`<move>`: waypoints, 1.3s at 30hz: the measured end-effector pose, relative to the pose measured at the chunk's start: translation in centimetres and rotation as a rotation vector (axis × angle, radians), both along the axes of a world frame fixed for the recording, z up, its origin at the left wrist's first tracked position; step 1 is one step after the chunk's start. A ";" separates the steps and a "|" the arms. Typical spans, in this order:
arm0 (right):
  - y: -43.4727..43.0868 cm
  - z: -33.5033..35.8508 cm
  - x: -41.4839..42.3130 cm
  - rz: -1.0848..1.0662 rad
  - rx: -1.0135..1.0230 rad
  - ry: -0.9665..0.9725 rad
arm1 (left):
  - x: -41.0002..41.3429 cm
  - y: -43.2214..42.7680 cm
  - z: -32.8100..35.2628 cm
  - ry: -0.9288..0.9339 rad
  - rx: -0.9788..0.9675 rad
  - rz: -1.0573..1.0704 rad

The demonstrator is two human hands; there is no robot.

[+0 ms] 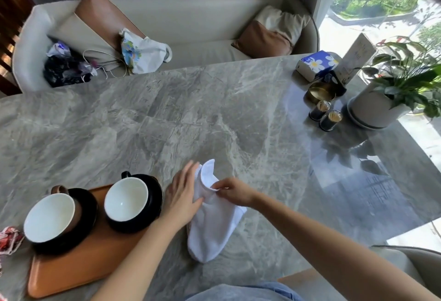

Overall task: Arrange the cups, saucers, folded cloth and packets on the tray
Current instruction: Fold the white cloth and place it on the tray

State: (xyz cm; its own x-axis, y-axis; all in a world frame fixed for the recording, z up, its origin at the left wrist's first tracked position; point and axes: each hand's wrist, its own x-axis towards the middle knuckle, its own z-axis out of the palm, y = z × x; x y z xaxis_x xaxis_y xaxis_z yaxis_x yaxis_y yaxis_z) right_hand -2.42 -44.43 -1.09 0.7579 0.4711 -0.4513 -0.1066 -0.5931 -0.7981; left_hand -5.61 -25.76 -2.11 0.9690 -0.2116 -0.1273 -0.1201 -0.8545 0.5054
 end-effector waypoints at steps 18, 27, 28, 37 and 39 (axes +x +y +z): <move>-8.8 6.4 3.5 -0.098 0.080 0.068 | 3.4 3.6 5.8 0.845 -0.540 0.020; -10.6 11.0 6.4 0.089 0.106 0.172 | 7.4 4.9 9.0 0.669 -0.843 0.242; -11.0 11.2 6.7 0.086 0.052 0.133 | 7.7 5.3 9.0 0.558 -0.698 0.205; -12.0 15.1 10.4 -0.598 0.516 -0.366 | 12.3 5.5 14.6 -0.159 -0.842 0.346; -12.6 16.2 10.8 -0.610 0.626 -0.325 | 12.5 5.8 16.1 -0.089 -0.949 0.320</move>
